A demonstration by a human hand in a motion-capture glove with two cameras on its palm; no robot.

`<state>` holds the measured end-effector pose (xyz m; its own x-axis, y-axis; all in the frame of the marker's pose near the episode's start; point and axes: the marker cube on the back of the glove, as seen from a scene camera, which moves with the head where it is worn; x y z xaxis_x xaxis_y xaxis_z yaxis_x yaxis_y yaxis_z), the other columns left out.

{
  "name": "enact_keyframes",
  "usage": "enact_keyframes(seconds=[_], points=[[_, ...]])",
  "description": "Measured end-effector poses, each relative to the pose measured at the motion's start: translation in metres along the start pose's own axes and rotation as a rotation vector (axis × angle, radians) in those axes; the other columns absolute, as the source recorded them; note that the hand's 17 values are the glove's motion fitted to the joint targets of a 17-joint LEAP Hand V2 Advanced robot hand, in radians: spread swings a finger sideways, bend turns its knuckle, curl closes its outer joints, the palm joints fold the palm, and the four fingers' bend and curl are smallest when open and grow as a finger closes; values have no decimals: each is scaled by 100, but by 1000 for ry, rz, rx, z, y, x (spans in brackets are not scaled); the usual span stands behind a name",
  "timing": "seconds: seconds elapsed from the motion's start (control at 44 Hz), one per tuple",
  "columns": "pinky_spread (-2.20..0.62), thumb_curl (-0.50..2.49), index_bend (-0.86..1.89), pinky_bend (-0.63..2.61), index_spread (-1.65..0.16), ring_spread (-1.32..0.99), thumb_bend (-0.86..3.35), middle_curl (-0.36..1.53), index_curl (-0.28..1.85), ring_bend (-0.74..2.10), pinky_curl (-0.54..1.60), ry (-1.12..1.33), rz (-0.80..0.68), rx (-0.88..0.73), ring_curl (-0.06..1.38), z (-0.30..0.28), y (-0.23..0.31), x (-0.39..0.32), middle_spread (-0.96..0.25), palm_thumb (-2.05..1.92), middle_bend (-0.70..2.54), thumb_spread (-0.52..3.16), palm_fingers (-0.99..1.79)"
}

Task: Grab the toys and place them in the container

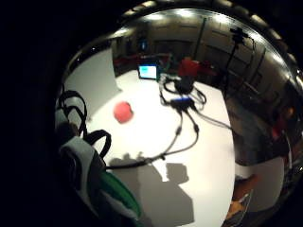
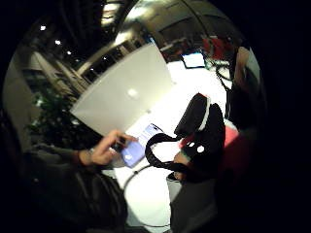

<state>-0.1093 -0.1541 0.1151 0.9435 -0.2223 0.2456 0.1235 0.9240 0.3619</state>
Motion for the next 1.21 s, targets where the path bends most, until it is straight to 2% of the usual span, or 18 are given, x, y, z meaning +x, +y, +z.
enact_keyframes(seconds=[0.114,0.273,0.455,0.592,0.683,0.751,0.819,0.865,0.91,0.933,0.956,0.978,1.001,1.024,1.138,1.206], points=[[-40,40,22,115,-44,-30,14,87,96,149,49,-109,-116,42,56,-32,-58,-45,-31,29,107,158,119],[-40,42,22,115,-45,-29,13,88,105,150,50,-231,-272,1,56,-40,-120,-138,-28,29,109,158,118],[-40,44,23,115,-46,-28,14,87,114,150,51,-278,-355,-105,55,0,-182,-219,-26,28,112,158,118],[-40,46,23,115,-47,-28,14,87,119,151,52,-89,-407,-133,55,51,-217,-262,-25,28,114,158,118],[-40,47,23,115,-47,-28,14,87,122,152,52,75,-381,-118,55,80,-236,-260,-24,27,115,158,118],[-40,47,23,115,-48,-28,14,86,125,152,53,-23,-437,-127,55,87,-236,-267,-24,27,115,159,118],[-40,47,23,114,-48,-28,13,86,126,152,53,59,-435,-146,55,99,-238,-256,-24,24,115,159,117],[-40,44,18,108,-48,-27,8,84,126,150,50,133,-403,-200,54,105,-238,-245,-23,15,111,157,109],[-40,41,10,107,-48,-27,2,80,122,145,49,101,-376,-266,52,105,-235,-243,-24,5,105,154,96],[-39,39,8,106,-48,-28,-1,79,120,141,49,62,-372,-289,51,103,-232,-243,-25,0,99,152,81],[-34,36,5,98,-47,-29,-7,76,116,131,48,31,-375,-302,50,101,-229,-242,-25,-9,85,144,20],[-32,35,10,101,-46,-29,-8,77,117,134,55,23,-382,-302,55,99,-227,-239,-25,-10,85,142,17],[-29,34,8,101,-46,-28,-11,73,113,124,55,38,-390,-292,52,97,-224,-233,-24,-15,77,135,-6],[-26,33,8,103,-47,-28,-13,71,110,119,54,59,-396,-279,51,94,-222,-226,-24,-18,73,129,-13],[-20,29,11,101,-46,-30,-13,64,99,110,42,148,-460,-248,38,80,-207,-190,-24,-18,68,114,8],[-23,26,6,108,-46,-33,-12,62,92,119,40,199,-413,-257,37,74,-196,-166,-26,-18,68,109,26]])
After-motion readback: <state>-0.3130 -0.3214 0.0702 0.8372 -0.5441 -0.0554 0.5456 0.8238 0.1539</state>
